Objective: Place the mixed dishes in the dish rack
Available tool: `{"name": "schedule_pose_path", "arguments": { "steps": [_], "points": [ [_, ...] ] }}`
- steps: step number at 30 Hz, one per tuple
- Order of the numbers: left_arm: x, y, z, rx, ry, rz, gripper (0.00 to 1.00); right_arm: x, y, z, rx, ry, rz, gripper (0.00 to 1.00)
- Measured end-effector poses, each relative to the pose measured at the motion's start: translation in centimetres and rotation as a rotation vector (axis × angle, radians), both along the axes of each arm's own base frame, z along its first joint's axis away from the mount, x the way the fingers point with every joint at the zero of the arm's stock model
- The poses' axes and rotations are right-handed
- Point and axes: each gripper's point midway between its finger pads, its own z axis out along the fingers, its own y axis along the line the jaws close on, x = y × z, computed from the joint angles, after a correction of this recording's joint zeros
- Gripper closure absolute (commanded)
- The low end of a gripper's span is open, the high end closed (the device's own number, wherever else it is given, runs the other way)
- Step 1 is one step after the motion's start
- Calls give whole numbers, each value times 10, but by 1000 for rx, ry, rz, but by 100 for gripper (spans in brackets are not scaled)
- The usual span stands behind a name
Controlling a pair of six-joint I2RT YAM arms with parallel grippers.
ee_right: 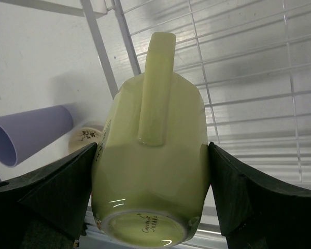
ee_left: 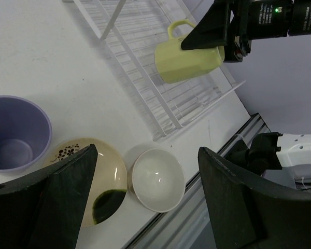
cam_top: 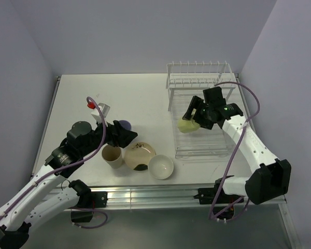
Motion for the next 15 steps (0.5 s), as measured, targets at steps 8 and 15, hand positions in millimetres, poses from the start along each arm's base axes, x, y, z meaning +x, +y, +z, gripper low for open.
{"name": "schedule_pose_path", "arguments": {
  "steps": [8, 15],
  "points": [
    [-2, -2, -4, 2, 12, -14, 15, 14, -3, -22, -41, 41, -24, 100],
    [-3, -2, -4, 1, 12, -20, 15, 20, -6, -39, -77, 77, -39, 100]
  ]
}}
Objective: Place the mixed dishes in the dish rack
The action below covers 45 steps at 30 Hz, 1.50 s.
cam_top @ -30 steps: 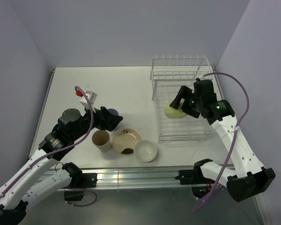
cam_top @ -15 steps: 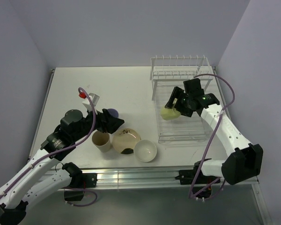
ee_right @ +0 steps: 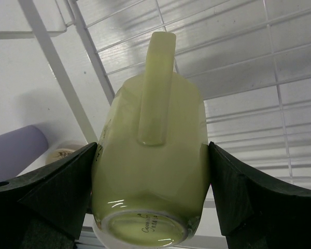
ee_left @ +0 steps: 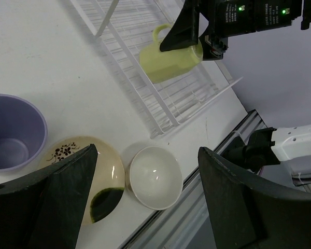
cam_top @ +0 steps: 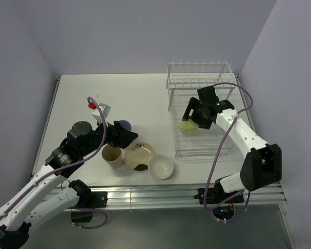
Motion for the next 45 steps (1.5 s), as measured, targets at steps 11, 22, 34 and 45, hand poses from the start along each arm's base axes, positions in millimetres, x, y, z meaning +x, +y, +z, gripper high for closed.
{"name": "schedule_pose_path", "arguments": {
  "steps": [11, 22, 34, 45],
  "points": [
    [1, -3, -6, -4, 21, -6, 15, 15, -2, -11, -42, 30, -6, 100],
    [1, -5, -8, -3, 27, -14, 15, 25, -4, -14, -88, 49, -4, 95],
    [1, -5, -8, -5, 29, -14, 15, 21, -2, -21, -107, 78, 15, 54],
    [0, -7, -15, -10, 44, -19, 15, 19, 6, -19, -116, 32, 42, 23]
  ]
}}
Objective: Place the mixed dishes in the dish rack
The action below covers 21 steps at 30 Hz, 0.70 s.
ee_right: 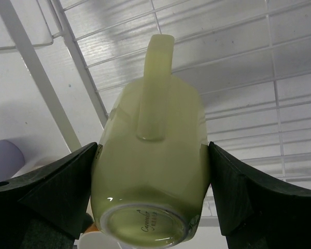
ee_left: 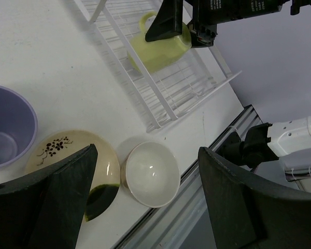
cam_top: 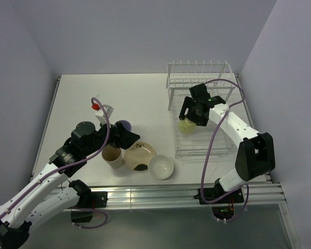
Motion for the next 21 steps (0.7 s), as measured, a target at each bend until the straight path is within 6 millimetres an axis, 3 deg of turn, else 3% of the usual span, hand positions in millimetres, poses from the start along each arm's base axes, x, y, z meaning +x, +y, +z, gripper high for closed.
{"name": "schedule_pose_path", "arguments": {
  "steps": [8, 16, 21],
  "points": [
    [-2, -2, -3, -7, 13, -11, 15, -1, 0, 0, 0, -25, 5, 0],
    [-3, -3, -2, -11, 17, -18, 15, -1, 0, -3, -12, -47, 21, 0],
    [-4, -3, -3, -13, 21, -20, 15, -5, -1, 8, -10, -85, 23, 0]
  ]
}}
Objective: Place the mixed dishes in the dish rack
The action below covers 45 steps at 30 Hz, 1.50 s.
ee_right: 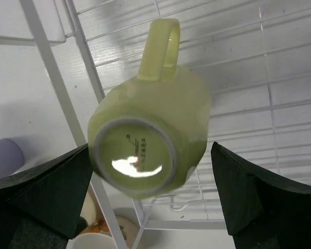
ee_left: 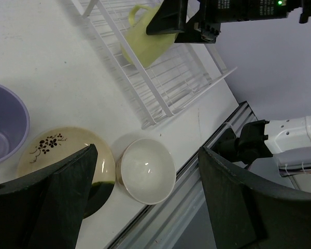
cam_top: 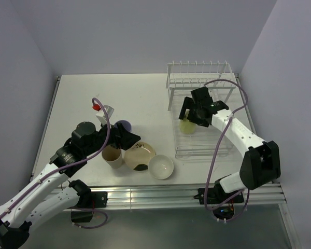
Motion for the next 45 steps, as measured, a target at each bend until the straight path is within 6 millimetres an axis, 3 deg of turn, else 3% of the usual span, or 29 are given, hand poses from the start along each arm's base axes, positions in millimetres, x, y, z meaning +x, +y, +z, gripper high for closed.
{"name": "schedule_pose_path", "arguments": {
  "steps": [9, 12, 13, 15, 16, 18, 19, 20, 33, 45],
  "points": [
    [0, 0, -9, 6, 14, -2, 17, -16, 0, 42, 32, -135, 17, 0],
    [-1, -2, -12, 4, 25, -8, 18, -30, -5, 43, 43, -151, 14, 15],
    [-1, -3, -13, 4, 28, -11, 19, -36, -7, 41, 46, -154, 11, 29],
    [-2, -5, -15, 0, 38, -18, 20, -46, -10, 38, 60, -154, 4, 42],
    [-2, -6, -15, -3, 41, -21, 21, -50, -10, 36, 69, -156, 0, 59],
    [-2, -7, -18, -4, 46, -25, 24, -58, -10, 32, 90, -150, -3, 79],
    [-3, -8, -18, -5, 48, -28, 25, -61, -9, 31, 108, -148, -4, 97],
    [-3, -8, -19, -5, 48, -31, 25, -63, -8, 28, 121, -144, -2, 100],
    [-4, -10, -16, -14, 42, -38, 23, -61, -11, -36, 309, -21, -59, 100],
    [-4, -10, -16, -14, 39, -39, 22, -31, 11, -38, 464, -57, -40, 100]
  ]
}}
